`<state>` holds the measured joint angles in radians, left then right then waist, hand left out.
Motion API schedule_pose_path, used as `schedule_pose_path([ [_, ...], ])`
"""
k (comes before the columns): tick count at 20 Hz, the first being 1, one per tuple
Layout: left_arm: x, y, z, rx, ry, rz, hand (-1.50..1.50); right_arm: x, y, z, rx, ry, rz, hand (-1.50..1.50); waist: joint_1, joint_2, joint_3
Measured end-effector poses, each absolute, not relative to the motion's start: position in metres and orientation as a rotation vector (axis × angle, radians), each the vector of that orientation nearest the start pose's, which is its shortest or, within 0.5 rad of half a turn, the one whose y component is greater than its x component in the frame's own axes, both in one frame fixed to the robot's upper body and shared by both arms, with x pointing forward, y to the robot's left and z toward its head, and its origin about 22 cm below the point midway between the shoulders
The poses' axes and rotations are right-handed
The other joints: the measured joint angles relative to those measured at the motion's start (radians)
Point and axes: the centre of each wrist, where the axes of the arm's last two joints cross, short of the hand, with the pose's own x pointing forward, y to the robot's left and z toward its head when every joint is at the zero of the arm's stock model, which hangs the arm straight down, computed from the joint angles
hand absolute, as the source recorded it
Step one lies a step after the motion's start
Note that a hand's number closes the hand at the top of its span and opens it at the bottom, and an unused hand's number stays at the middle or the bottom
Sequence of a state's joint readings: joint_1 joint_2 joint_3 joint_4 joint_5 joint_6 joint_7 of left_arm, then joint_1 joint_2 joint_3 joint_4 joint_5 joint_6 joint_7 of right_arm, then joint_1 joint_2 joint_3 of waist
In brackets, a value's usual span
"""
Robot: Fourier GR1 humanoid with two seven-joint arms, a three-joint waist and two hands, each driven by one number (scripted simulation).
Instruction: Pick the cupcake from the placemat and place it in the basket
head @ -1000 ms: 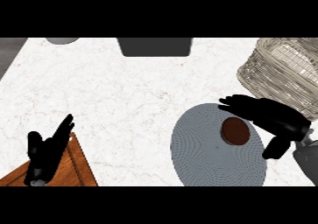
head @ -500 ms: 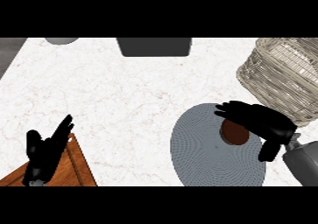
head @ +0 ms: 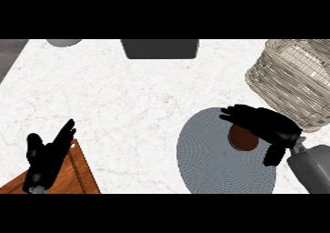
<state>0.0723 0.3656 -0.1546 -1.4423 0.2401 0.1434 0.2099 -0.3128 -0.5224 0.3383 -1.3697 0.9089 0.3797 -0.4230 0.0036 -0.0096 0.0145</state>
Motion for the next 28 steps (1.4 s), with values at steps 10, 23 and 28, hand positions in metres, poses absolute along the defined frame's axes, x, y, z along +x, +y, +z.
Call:
schedule_pose_path([
  [10,0.214,0.294,-0.027,0.165,-1.155,-0.051,0.0,0.309,-0.264,0.032,-0.45,-1.487,1.893,1.5,0.003,-0.001,-0.005],
  [23,0.2,0.303,-0.031,0.198,-1.134,-0.015,0.0,0.251,-0.315,0.026,-0.544,-1.499,1.917,1.5,-0.042,-0.016,-0.007],
  [28,0.195,0.308,-0.031,0.21,-1.133,0.001,0.0,0.208,-0.357,0.035,-0.47,-1.556,1.753,1.5,-0.06,-0.012,-0.005],
])
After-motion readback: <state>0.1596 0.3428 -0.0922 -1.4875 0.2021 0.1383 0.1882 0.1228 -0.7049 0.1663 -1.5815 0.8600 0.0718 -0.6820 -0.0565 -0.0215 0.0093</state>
